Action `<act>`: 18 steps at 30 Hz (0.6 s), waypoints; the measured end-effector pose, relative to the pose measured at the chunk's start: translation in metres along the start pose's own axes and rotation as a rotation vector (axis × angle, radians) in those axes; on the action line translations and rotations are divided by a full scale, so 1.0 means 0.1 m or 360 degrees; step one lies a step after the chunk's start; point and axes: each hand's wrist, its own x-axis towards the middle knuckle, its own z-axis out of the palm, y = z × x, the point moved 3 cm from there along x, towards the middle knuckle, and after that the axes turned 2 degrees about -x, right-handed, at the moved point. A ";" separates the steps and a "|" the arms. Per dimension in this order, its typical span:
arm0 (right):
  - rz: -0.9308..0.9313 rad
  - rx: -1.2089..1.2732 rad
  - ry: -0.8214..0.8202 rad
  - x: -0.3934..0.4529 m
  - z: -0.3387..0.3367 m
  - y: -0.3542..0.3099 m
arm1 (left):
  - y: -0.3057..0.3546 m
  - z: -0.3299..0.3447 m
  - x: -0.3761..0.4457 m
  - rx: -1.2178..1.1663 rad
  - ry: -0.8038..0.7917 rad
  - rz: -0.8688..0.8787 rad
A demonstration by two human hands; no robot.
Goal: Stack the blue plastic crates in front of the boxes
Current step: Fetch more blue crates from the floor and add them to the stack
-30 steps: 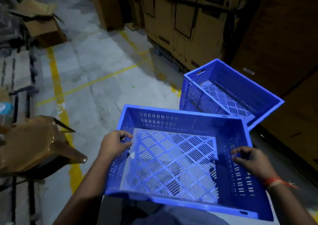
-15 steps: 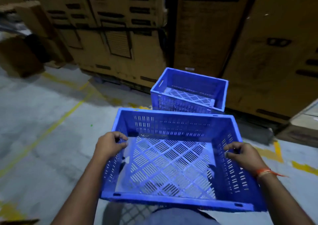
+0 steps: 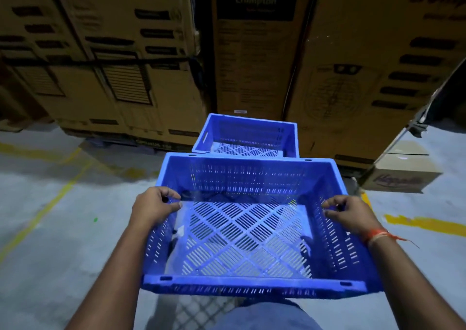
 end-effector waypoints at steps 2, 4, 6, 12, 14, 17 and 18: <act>0.0019 0.0009 0.0009 0.13 0.00 -0.06 | 0.04 -0.03 0.17 0.0008 0.0000 0.0007; 0.0041 0.0022 0.0015 0.30 0.03 -0.11 | 0.08 -0.06 0.38 0.0022 -0.0008 0.0023; 0.0057 0.0041 0.0025 0.49 0.05 -0.17 | 0.14 -0.07 0.62 0.0012 -0.0020 0.0032; 0.0037 0.0058 0.0053 1.30 0.04 -0.42 | 0.48 -0.11 1.45 -0.0010 0.0010 0.0058; 0.0036 0.0048 0.0050 1.60 0.02 -0.53 | 0.62 -0.13 1.77 0.0007 0.0008 0.0066; 0.0020 0.0058 0.0065 2.03 -0.02 -0.68 | 0.82 -0.15 2.23 0.0012 0.0004 0.0071; 0.0024 0.0065 0.0074 2.17 -0.05 -0.73 | 0.90 -0.16 2.37 0.0009 0.0005 0.0077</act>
